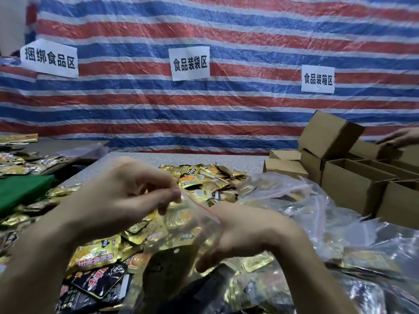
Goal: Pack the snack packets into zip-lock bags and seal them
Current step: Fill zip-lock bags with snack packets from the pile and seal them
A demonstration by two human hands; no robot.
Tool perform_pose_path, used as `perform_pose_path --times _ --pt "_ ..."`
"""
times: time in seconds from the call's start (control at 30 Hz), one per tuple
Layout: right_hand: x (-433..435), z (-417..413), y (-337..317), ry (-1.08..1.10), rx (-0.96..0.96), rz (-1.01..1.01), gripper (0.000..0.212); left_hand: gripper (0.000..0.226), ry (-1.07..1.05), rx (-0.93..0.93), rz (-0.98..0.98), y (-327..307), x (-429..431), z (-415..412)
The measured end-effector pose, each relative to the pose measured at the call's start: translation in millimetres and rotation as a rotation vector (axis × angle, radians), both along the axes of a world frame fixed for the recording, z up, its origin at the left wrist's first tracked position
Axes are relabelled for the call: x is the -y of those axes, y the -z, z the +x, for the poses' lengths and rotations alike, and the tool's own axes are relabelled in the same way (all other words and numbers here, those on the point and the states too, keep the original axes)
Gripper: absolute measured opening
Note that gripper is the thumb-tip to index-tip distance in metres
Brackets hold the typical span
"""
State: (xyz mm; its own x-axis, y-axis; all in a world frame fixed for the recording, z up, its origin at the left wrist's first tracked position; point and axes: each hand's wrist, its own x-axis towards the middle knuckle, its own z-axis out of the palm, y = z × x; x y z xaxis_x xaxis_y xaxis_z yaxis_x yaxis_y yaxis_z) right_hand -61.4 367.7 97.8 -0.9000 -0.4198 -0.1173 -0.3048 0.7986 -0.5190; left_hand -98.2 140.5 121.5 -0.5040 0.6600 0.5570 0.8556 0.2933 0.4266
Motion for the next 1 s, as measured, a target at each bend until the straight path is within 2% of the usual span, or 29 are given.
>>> perform_pose_path --times 0.03,0.13,0.27,0.37,0.47,0.53,0.6,0.63,0.67,0.73,0.9,0.97,1.0 --pt "2.7 -0.2 0.6 0.011 -0.026 0.015 0.026 0.03 -0.027 -0.017 0.004 0.8 -3.0 -0.5" --pt "-1.4 4.6 -6.2 0.127 -0.062 -0.079 0.014 0.043 -0.127 -0.035 0.043 1.5 -8.0 -0.8" --pt "-25.9 17.3 -29.0 0.267 -0.069 -0.218 0.018 0.041 -0.221 -0.127 0.115 4.6 -19.3 4.2" --pt "-61.0 13.7 -53.3 0.405 -0.262 -0.172 0.018 0.028 -0.22 -0.197 0.133 5.6 -35.2 14.8" --pt "-99.1 10.6 -75.9 0.645 -0.456 -0.182 0.031 0.034 -0.178 -0.187 0.089 7.0 -45.3 25.3" --pt "-123.1 10.0 -85.9 0.792 -0.624 -0.232 0.032 0.033 -0.163 -0.179 0.064 9.0 -50.1 30.4" --pt "-145.2 8.7 -88.2 0.93 -0.809 -0.135 0.025 0.031 -0.153 -0.199 0.038 10.8 -54.7 33.8" --pt "-153.4 9.2 -86.3 0.976 -0.857 -0.057 0.029 0.03 -0.147 -0.206 0.025 11.3 -56.8 35.1" --pt "-160.0 9.7 -81.1 0.974 -0.853 -0.002 0.029 0.031 -0.145 -0.207 0.013 11.5 -58.2 36.2" --pt "-167.3 10.5 -59.8 0.925 -0.738 0.089 0.015 0.032 -0.147 -0.204 0.001 11.5 -60.1 37.6" --pt "-165.5 11.6 16.4 0.842 -0.233 0.293 0.013 0.034 -0.154 -0.193 -0.002 12.9 -64.4 41.0" --pt "-161.2 13.4 26.3 0.806 -0.161 0.332 0.022 0.035 -0.168 -0.195 -0.002 14.3 -66.5 40.6" --pt "-157.9 13.6 25.9 0.798 -0.189 0.34 0.033 0.034 -0.18 -0.193 0.003 15.1 -66.0 39.1"
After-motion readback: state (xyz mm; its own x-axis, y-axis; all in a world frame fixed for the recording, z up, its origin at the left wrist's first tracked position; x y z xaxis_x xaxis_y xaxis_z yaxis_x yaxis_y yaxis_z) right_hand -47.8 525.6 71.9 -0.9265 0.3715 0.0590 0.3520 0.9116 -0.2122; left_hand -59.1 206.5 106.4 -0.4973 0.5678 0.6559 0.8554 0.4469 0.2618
